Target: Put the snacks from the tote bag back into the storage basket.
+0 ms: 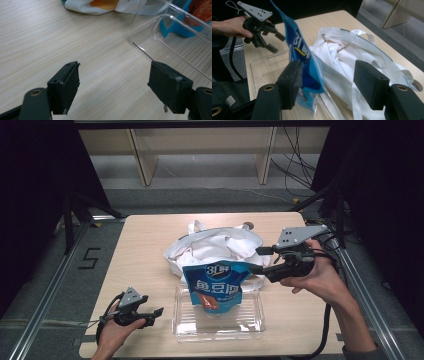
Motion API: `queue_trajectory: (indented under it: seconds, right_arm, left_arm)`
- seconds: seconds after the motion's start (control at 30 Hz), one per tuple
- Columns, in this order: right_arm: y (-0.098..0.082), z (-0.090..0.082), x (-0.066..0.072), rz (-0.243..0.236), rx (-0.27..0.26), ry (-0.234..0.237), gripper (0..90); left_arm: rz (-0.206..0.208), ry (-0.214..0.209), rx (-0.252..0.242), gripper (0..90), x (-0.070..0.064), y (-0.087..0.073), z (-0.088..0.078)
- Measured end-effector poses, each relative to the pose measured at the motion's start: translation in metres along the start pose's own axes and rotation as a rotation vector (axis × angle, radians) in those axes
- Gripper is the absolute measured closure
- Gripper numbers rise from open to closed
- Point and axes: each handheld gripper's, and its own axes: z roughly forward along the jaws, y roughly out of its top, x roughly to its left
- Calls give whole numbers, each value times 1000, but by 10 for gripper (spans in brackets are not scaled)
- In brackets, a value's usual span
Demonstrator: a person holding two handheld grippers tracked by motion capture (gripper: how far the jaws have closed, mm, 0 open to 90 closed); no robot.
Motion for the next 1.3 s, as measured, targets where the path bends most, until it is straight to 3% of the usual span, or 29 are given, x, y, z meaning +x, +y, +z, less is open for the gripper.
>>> queue_trajectory:
  seconds: [0.2,0.23,0.33,0.37,0.63,0.73,0.8,0.83,0.97,1.0,1.1,1.2,1.23,1.27,1.3]
  right_arm:
    - [-17,-4,1,3,-9,-36,399]
    - [-20,-5,3,24,-5,-52,398]
    - [-26,-4,3,12,-1,-45,397]
    - [-29,-4,4,31,1,-51,398]
    - [-49,3,8,35,3,-81,394]
    - [-55,4,8,63,22,-97,394]
    - [-58,5,7,58,16,-97,394]
    - [-61,6,5,64,27,-93,393]
    - [-66,8,4,84,33,-83,391]
    - [-68,9,5,96,32,-89,389]
    - [-70,14,1,75,27,-73,388]
    - [-74,18,2,109,42,-79,385]
    - [-74,18,2,109,42,-79,385]
    - [-75,20,1,100,33,-83,385]
    - [-77,20,-1,93,34,-83,382]
  left_arm:
    - [0,-1,0,239,0,0,0]
    - [2,0,0,238,0,0,0]
    - [0,4,-6,238,0,0,1]
    - [1,0,1,238,1,0,0]
    - [-3,2,-3,238,0,1,0]
    - [-30,7,-19,239,-2,0,1]
    - [-27,11,-17,238,-2,0,1]
    - [0,-1,-12,238,0,1,1]
    - [-16,1,-21,238,-2,2,2]
    - [5,-3,-5,238,-1,2,1]
    - [1,-3,-7,238,-1,2,1]
    - [-39,-3,-39,238,-5,3,3]
    - [-39,-3,-39,237,-5,3,3]
    - [9,-2,-7,237,-2,4,1]
    - [-20,-5,-36,236,-4,3,3]
